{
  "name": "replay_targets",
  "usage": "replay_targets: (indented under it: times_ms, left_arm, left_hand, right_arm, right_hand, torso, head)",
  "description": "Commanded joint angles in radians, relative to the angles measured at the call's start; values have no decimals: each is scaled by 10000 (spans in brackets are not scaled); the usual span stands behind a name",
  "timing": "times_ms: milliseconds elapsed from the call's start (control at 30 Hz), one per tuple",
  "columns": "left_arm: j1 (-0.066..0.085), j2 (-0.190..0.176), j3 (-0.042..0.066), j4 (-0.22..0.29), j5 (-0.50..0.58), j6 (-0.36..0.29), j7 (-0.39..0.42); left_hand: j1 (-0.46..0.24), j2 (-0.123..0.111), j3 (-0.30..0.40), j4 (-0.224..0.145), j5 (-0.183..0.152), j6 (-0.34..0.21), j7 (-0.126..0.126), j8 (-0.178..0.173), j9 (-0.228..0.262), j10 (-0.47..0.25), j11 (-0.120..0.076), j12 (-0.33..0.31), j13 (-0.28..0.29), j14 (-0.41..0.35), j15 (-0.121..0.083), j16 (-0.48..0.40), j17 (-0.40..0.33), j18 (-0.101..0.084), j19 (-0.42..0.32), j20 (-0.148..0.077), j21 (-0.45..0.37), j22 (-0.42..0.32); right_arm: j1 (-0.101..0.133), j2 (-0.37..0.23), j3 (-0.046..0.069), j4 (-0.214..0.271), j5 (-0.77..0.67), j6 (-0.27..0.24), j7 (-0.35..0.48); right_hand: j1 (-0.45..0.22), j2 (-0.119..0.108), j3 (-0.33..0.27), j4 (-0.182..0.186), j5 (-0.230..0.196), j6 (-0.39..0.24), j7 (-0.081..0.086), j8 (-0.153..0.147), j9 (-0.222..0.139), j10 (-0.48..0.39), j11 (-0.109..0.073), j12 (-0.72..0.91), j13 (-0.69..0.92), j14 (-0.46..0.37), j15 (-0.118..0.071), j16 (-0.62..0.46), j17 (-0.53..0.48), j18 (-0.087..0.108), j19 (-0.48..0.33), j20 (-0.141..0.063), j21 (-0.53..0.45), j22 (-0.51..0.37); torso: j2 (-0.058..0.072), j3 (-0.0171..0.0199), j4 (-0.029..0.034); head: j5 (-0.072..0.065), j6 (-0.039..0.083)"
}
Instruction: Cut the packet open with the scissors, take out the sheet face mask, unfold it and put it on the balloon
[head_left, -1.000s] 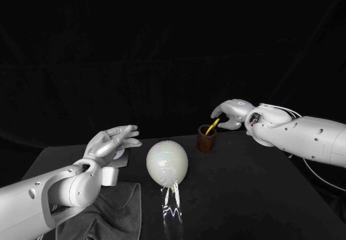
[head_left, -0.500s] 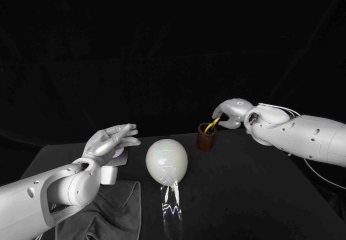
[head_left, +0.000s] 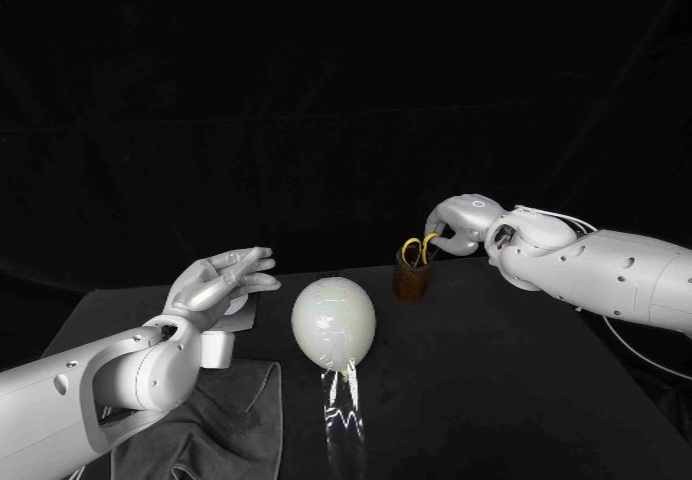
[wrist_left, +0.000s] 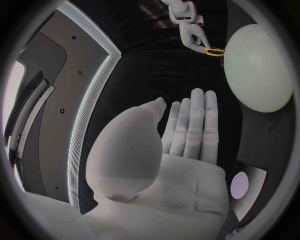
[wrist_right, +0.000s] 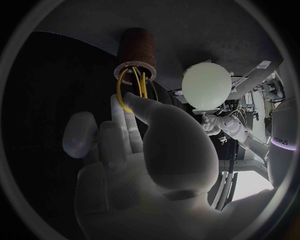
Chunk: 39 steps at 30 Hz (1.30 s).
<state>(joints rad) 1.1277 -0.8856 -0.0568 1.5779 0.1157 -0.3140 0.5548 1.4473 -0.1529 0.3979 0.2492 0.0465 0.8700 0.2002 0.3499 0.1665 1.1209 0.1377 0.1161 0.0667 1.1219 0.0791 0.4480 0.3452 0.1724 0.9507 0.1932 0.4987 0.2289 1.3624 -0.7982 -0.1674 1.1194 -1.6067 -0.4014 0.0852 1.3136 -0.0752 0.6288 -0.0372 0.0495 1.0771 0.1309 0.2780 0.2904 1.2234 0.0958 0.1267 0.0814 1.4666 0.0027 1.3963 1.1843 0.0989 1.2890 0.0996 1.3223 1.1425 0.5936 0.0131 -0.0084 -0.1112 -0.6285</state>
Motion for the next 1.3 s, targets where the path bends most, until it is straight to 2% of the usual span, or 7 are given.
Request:
replay_targets:
  times_ms: [33, 367, 467, 833, 933, 1100, 1300]
  left_arm:
    - [22, 6, 12, -8, -39, 170, 60]
    - [20, 51, 10, -140, -37, 197, 45]
    - [19, 83, 10, -203, -36, 230, 48]
    - [18, 292, 11, -642, -63, 539, 120]
    - [20, 414, 19, -888, -127, 680, 152]
    - [61, 789, 44, -1493, -232, 876, 186]
    - [173, 1350, 60, -2319, -294, 1017, 162]
  left_hand:
    - [31, -71, 51, -5, 38, 21, 32, -68, -17, 83, 11, -55, -13, -2, -14, 56, 15, 100, 51, -27, 35, 9]
    - [68, -46, 91, -35, 38, 19, 44, -92, -25, 82, 21, -98, -15, -34, -8, 68, 45, 95, 35, -37, 57, 21]
    - [82, -40, 105, -47, 38, 22, 46, -98, -28, 84, 22, -110, -15, -44, -6, 72, 55, 93, 29, -39, 64, 25]
    - [104, -100, 196, -133, 37, 31, 67, -185, -56, 111, 66, -271, -14, -491, 89, -138, 72, 10, -388, 54, -75, -31]
    - [88, -158, 265, -167, 36, -16, 118, -269, -82, 71, 138, -403, -16, -1000, 234, -528, -26, -137, -1049, 257, -465, -217]
    - [64, -210, 340, -229, 38, -79, 175, -370, -112, -26, 228, -521, -21, -1552, 412, -1059, -169, -158, -1476, 455, -787, -397]
    - [77, -299, 386, -369, 19, -197, 230, -500, -151, -282, 336, -547, -33, -2184, 620, -1685, -385, -187, -2050, 734, -1278, -680]
  right_arm:
    - [3, -39, 4, 33, 174, -855, 0]
    - [157, -404, 81, 699, 1347, -1633, -484]
    - [316, -541, 125, 988, 1864, -1678, -811]
    - [1138, -808, 224, 1768, 3931, -1585, -2295]
    - [1342, -661, 231, 1782, 4746, -1770, -2877]
    - [1494, -55, 236, 1648, 5938, -2160, -3489]
    - [1503, 943, 235, 1150, 6765, -2616, -3647]
  right_hand:
    - [43, 95, 59, 86, -7, -28, -101, 104, 115, 464, -363, -10, -43, 376, -126, 44, 18, -89, 68, -36, 53, 62]
    - [99, -28, 372, 188, -3, -174, -131, 417, 480, 689, -417, -144, -57, 364, -196, 79, 27, -113, 132, -96, 101, 188]
    - [115, -66, 428, 187, 2, -202, -130, 477, 552, 737, -422, -163, -53, 357, -210, 78, 15, -112, 131, -97, 99, 192]
    - [155, -123, 588, 166, 43, -261, -112, 603, 709, 834, -420, -208, -37, 339, -223, 71, -17, -94, 85, -100, 56, 137]
    - [156, -183, 718, 128, 171, -262, -102, 699, 813, 937, -432, -212, -11, 356, -228, 120, 66, -109, 145, -108, 111, 234]
    - [102, -248, 848, 106, 319, -302, -93, 789, 925, 1010, -433, -242, 11, 356, -233, 130, 51, -104, 142, -114, 112, 242]
    - [69, -268, 926, 91, 431, -336, -84, 833, 986, 1035, -429, -267, 22, 358, -231, 143, 62, -98, 127, -115, 103, 231]
  torso:
    - [-10, 0, -8]
    - [-40, -17, -19]
    - [-45, -28, -14]
    - [-184, -133, 17]
    - [-226, -160, 20]
    - [-257, -183, 24]
    - [-222, -172, 50]
  head:
    - [0, 6]
    - [-47, 83]
    - [-72, 113]
    - [-92, 143]
    - [-75, 157]
    - [-6, 250]
    - [122, 372]
